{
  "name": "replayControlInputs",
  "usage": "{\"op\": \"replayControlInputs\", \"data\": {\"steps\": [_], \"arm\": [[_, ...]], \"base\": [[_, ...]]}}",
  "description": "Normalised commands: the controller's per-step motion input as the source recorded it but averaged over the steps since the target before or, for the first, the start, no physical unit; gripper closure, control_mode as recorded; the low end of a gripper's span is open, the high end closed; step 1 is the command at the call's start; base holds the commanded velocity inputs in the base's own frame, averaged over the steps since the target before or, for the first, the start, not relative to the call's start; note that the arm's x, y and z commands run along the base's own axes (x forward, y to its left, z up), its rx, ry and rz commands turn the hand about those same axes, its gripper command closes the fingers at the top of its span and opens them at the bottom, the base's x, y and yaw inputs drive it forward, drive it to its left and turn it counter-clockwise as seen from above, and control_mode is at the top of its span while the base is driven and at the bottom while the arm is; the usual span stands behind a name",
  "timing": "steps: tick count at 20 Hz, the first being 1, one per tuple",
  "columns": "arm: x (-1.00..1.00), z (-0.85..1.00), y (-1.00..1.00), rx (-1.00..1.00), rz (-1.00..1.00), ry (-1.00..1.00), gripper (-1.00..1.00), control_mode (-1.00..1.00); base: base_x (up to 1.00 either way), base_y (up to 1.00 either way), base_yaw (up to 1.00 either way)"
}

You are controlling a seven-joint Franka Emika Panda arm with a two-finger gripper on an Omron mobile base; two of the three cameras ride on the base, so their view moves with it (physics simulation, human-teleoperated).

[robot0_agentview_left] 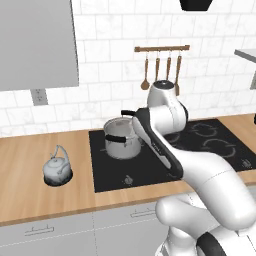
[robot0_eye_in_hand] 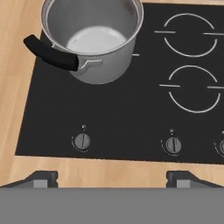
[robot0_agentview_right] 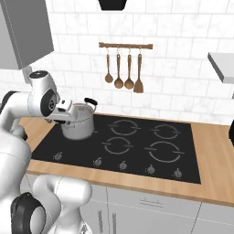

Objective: Pick the kettle from the counter and place it on a stove burner. Then turn the burner on.

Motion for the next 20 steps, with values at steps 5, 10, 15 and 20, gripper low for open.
{"op": "replayControlInputs", "data": {"steps": [5, 10, 15, 20], "arm": [[0.00, -0.15, 0.22, 0.00, 0.00, 0.00, -1.00, -1.00], [0.00, -0.03, 0.00, 0.00, -0.01, 0.00, -1.00, -1.00], [0.00, -0.18, 0.39, 0.00, 0.00, 0.00, -1.00, -1.00], [-0.03, -0.13, 0.56, 0.04, 0.00, -0.02, -1.00, -1.00]], "base": [[0.00, 0.00, 0.00], [0.00, 0.00, 0.00], [0.00, 0.00, 0.00], [0.00, 0.00, 0.00]]}}
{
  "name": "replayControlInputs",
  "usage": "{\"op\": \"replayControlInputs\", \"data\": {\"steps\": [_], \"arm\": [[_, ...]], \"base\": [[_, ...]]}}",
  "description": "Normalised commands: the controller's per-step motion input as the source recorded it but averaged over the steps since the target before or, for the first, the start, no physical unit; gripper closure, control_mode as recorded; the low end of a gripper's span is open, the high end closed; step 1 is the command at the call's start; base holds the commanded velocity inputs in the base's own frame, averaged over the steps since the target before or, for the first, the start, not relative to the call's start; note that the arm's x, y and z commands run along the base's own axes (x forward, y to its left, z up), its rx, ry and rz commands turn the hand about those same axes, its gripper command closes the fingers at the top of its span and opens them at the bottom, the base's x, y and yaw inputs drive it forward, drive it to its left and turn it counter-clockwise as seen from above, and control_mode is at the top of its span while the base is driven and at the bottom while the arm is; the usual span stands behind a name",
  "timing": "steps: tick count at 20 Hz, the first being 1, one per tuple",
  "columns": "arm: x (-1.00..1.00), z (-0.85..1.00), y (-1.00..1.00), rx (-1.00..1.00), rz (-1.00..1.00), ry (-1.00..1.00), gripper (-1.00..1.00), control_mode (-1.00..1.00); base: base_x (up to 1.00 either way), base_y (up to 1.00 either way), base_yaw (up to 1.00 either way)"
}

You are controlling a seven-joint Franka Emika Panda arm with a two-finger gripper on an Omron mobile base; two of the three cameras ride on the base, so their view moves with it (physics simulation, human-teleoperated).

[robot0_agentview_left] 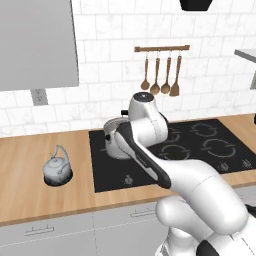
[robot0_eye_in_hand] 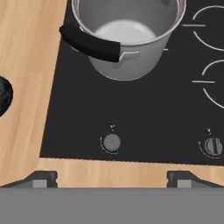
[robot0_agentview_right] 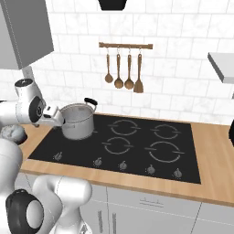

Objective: Pick the kettle from the counter and place it on a stove burner. Then turn the burner on.

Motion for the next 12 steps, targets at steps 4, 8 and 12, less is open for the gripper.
{"op": "replayControlInputs", "data": {"steps": [4, 8, 12], "arm": [[-0.09, -0.24, 0.56, 0.19, -0.01, -0.07, -1.00, -1.00], [-0.10, -0.30, 0.57, 0.23, -0.02, -0.07, -1.00, -1.00], [-0.08, -0.25, 0.60, 0.29, 0.00, -0.01, -1.00, -1.00]], "base": [[0.00, 0.00, 0.00], [0.00, 0.00, 0.00], [0.00, 0.00, 0.00]]}}
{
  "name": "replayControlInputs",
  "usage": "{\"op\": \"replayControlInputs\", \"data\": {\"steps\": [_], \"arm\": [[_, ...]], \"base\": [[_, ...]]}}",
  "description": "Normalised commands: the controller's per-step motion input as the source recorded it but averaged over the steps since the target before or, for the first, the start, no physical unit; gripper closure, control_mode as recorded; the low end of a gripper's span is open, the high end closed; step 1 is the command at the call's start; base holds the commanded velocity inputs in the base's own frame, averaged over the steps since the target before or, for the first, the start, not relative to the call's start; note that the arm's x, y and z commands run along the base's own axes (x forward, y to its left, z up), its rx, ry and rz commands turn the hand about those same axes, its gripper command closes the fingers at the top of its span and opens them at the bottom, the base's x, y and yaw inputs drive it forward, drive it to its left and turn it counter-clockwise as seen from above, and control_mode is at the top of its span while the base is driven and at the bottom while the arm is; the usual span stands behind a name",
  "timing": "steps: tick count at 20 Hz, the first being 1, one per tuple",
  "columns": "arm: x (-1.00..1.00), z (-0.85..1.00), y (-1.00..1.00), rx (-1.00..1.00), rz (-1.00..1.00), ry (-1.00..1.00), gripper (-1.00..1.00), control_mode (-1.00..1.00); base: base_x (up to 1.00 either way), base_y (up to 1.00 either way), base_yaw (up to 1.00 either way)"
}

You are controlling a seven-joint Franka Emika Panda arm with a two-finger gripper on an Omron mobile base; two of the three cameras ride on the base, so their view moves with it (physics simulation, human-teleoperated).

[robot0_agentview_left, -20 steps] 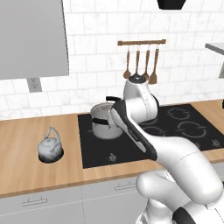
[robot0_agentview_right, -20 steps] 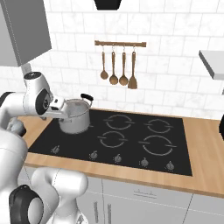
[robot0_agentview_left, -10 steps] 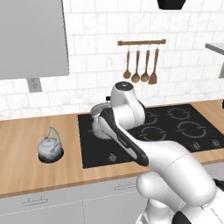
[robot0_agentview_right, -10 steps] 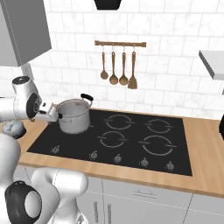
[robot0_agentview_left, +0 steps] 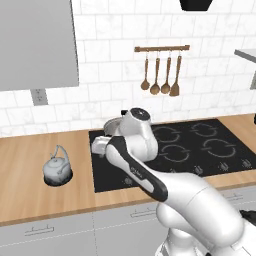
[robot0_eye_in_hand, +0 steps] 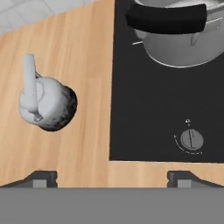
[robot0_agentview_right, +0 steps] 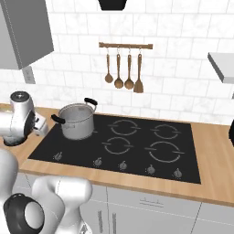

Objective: Pick the kettle from the counter and place it on a stove burner. Then turn the burner on.

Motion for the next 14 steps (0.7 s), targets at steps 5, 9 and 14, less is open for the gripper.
{"op": "replayControlInputs", "data": {"steps": [5, 9, 14], "arm": [[-0.01, -0.06, 0.57, 0.21, 0.01, 0.00, -1.00, -1.00], [0.00, 0.00, 0.55, 0.00, 0.06, 0.03, -1.00, -1.00], [0.03, 0.00, 0.50, -0.07, 0.08, 0.05, -1.00, -1.00]], "base": [[0.00, 0.00, 0.00], [0.00, 0.00, 0.00], [0.00, 0.00, 0.00]]}}
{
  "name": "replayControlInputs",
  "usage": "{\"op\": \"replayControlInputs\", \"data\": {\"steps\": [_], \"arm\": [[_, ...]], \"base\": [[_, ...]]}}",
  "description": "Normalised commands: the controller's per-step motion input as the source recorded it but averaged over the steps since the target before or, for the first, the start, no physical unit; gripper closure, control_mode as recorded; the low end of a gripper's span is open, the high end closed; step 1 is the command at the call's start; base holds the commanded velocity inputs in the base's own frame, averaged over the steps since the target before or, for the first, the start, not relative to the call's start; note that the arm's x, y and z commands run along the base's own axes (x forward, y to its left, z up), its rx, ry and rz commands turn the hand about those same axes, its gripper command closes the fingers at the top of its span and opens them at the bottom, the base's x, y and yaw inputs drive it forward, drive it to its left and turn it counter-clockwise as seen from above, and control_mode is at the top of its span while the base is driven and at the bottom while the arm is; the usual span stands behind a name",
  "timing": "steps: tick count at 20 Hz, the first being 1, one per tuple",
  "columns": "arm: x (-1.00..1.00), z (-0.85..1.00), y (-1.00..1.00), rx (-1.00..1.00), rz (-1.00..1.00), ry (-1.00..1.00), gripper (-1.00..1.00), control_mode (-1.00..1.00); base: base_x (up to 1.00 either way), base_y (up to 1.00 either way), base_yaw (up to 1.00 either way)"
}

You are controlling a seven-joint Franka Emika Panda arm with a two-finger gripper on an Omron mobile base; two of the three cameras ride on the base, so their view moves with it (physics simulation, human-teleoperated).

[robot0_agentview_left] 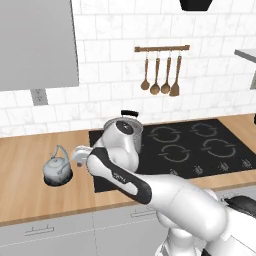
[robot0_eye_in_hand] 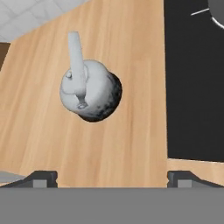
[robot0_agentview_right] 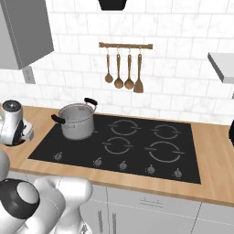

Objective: Pick the kettle from the counter and place it on a stove burner. Then turn the burner on.

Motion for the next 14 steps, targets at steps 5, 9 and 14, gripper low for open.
{"op": "replayControlInputs", "data": {"steps": [5, 9, 14], "arm": [[0.17, 0.00, 0.27, -0.03, 0.00, 0.02, -1.00, -1.00], [0.25, 0.00, 0.03, 0.00, 0.00, 0.00, -1.00, -1.00], [0.34, -0.05, 0.16, 0.00, -0.04, 0.00, -1.00, -1.00]], "base": [[0.00, 0.00, 0.00], [0.00, 0.00, 0.00], [0.00, 0.00, 0.00]]}}
